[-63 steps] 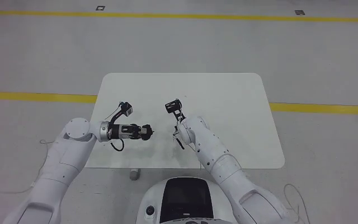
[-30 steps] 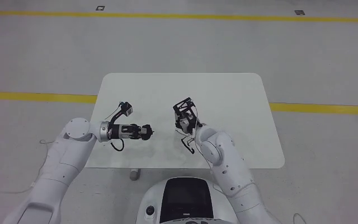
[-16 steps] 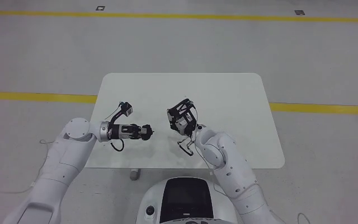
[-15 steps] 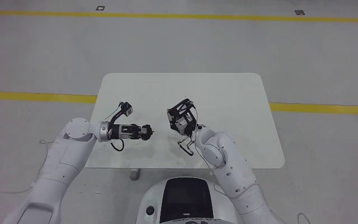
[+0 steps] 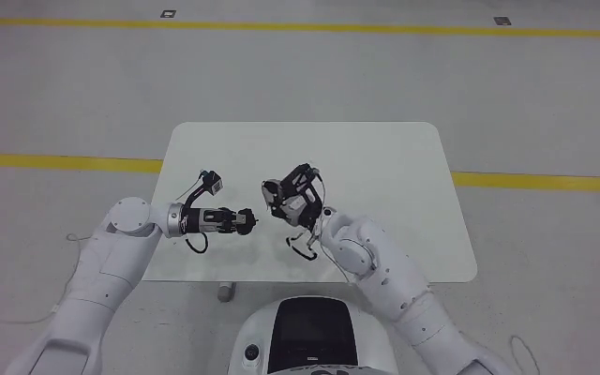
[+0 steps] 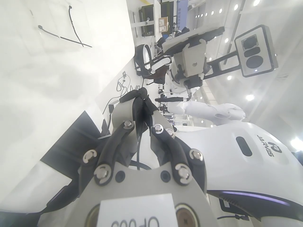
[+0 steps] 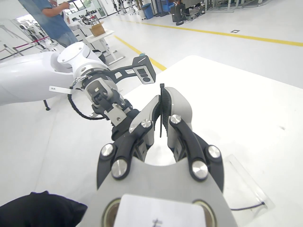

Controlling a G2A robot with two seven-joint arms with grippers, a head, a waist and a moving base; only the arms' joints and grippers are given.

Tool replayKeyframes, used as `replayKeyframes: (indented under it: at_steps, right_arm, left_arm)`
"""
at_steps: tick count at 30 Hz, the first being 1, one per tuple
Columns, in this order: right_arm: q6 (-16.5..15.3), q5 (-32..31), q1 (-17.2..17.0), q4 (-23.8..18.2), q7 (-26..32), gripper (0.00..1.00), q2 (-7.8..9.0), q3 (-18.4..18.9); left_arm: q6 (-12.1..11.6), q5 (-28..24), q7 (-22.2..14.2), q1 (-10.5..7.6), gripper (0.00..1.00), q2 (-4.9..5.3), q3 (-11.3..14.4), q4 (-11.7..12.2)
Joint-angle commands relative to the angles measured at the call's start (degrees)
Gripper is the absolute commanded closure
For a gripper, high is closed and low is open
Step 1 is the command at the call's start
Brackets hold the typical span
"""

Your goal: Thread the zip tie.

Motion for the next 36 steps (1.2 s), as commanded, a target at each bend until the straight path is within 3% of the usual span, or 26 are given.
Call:
replayKeyframes:
  at_steps: [1,12,17,31,36]
  right_arm:
    - [0.0,3.0,2.1,1.0,-1.7,1.0,1.81,-2.2]
    - [0.0,13.5,12.3,2.9,-14.5,1.0,11.71,-18.1]
    - [0.0,18.7,17.9,3.8,-18.6,1.0,14.99,-26.3]
    - [0.0,18.3,17.4,3.6,-19.2,1.0,15.31,-25.6]
    - [0.0,20.6,18.6,2.1,-19.8,1.0,16.47,-28.1]
  left_arm:
    - [0.0,0.0,0.0,0.0,1.0,0.0,0.0,0.0]
    - [0.0,0.0,0.0,0.0,1.0,0.0,0.0,0.0]
    - [0.0,0.0,0.0,0.0,1.0,0.0,0.0,0.0]
    - [0.0,0.0,0.0,0.0,1.0,0.0,0.0,0.0]
    - [0.0,0.0,0.0,0.0,1.0,0.0,0.0,0.0]
